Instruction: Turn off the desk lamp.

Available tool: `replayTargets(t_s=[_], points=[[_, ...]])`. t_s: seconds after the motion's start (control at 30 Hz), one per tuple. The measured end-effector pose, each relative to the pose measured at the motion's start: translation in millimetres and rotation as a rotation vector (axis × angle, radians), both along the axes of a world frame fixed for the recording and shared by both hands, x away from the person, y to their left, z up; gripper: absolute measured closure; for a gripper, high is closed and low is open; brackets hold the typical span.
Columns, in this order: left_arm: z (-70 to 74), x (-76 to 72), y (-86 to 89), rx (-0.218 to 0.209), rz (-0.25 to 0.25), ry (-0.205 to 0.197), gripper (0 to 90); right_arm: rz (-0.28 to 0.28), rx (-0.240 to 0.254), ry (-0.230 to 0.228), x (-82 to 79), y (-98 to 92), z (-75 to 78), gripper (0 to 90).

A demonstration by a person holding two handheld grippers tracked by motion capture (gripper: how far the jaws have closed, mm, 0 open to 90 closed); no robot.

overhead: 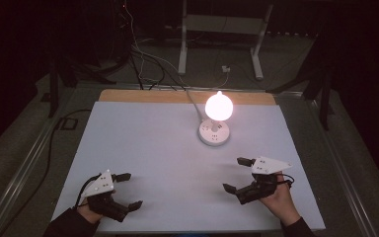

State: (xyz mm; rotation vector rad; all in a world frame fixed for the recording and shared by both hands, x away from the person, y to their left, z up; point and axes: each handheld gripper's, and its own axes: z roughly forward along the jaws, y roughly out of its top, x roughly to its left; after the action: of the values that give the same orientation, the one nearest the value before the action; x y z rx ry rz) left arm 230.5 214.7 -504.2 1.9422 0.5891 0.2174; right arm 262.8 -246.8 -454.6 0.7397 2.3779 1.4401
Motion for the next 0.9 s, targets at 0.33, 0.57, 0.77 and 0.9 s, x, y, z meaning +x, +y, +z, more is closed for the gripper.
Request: replayTargets(t_s=[0.33,0.57,0.77,0.9], points=[[-0.2,-0.1,-0.1,0.002,0.003,0.002,0.4,-0.037,-0.001,-0.002,18.2,-2.2,6.9,0.0],[-0.1,0.0,-0.2,0.002,0.001,0.001,0.4,-0.067,-0.01,-0.002,31.6,-2.9,7.1,0.0],[-0.2,0.2,-0.3,0.004,0.001,0.001,0.4,-0.103,-0.016,0.003,45.5,-5.1,5.6,0.0],[-0.4,0.0,-0.3,0.005,0.002,0.001,0.4,-0.124,-0.02,0.006,55.5,-5.3,4.9,0.0]])
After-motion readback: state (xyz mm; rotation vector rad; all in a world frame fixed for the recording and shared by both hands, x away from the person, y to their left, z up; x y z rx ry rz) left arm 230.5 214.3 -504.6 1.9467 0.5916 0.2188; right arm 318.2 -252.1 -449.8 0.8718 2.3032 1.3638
